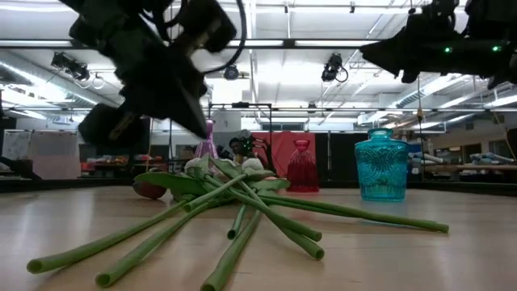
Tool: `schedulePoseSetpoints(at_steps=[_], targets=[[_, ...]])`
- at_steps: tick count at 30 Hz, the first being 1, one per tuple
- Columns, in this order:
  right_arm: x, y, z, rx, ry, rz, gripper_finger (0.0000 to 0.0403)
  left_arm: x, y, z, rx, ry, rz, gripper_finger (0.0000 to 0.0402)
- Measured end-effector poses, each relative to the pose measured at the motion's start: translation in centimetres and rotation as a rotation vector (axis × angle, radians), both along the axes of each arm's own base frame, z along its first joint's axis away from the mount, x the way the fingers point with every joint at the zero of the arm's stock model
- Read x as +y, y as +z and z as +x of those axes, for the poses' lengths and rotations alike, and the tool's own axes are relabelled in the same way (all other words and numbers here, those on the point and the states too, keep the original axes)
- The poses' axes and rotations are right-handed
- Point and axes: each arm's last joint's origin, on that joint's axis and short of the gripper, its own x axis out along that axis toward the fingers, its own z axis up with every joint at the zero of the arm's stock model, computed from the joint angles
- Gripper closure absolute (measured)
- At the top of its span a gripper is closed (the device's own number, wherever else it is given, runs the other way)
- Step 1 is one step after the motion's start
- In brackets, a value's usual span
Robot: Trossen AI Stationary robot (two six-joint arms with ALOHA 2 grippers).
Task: Sort flowers into vase by color
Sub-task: Put the white tulip into the pink vase
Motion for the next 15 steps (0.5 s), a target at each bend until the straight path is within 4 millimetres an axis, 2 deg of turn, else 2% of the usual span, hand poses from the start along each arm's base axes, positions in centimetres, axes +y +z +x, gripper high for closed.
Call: schedulePoseSetpoints(at_steps=[3,7,15], targets=[[0.0,-0.4,0.4,0.028,0.024,-0.013,0.0216,0.0,-1.1,0.0,0.066,0.067,-0.016,0.0384],[-0.1,-0.6,0.6,0.043,0.022,-0.009,0.0216,0.1,-1.3,0.1,0.059,0.102,0.011,0.0362],[-0.1,-0.8,0.7,0.058,0.023,-0.003,0.0216,0.4,-1.7,-0.3,0.111,0.131,0.064,0.0257]])
